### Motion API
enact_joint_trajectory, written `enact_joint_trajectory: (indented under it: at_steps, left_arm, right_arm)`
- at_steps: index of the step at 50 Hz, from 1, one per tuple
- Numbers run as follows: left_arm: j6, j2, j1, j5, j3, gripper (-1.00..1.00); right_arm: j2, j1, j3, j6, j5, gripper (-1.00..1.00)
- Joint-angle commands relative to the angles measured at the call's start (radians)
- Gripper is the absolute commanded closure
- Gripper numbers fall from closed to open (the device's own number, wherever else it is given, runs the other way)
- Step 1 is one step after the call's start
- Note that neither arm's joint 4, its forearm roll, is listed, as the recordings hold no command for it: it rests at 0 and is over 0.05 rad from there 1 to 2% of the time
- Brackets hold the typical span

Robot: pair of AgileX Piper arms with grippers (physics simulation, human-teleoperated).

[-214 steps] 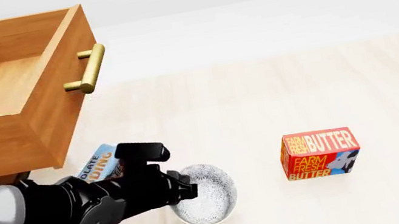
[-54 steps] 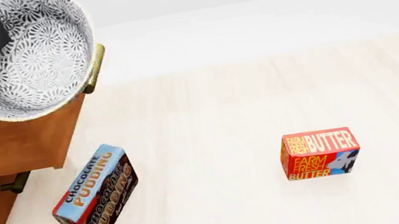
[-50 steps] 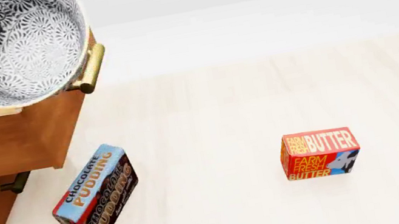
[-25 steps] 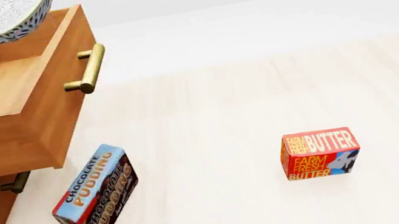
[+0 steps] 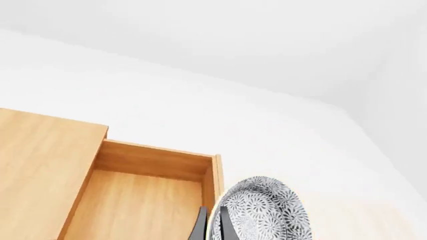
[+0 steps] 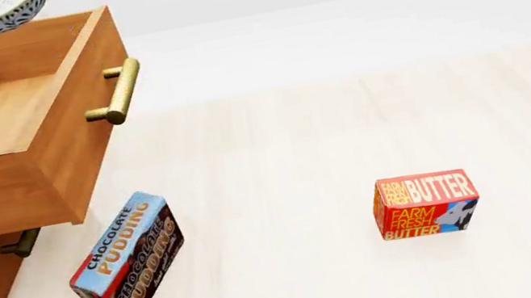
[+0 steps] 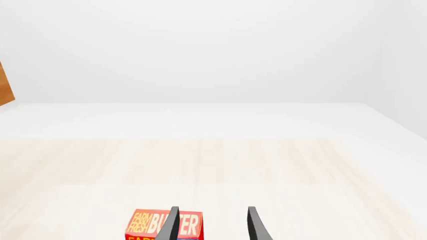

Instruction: Put the bowl in the top drawer of the cabinet.

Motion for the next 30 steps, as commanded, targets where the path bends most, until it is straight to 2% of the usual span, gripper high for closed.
enact_joint_trajectory:
  at_steps: [1,7,18,30]
  left_arm:
    - [0.002,0.072,0.073,-0.017,-0.045,1.0]
    - [0.033,0.121,0.122,-0.017,-0.061,1.0]
    - [0.024,0.182,0.154,-0.004,-0.094,1.0]
    - [0.016,0.238,0.19,-0.03,-0.082,1.0]
  right_arm:
    - [-0.001,0.0,0.0,0.0,0.0,-1.0]
    - [-0.001,0.0,0.0,0.0,0.0,-1.0]
    - [-0.001,0.0,0.0,0.0,0.0,-1.0]
    - [-0.001,0.0,0.0,0.0,0.0,-1.0]
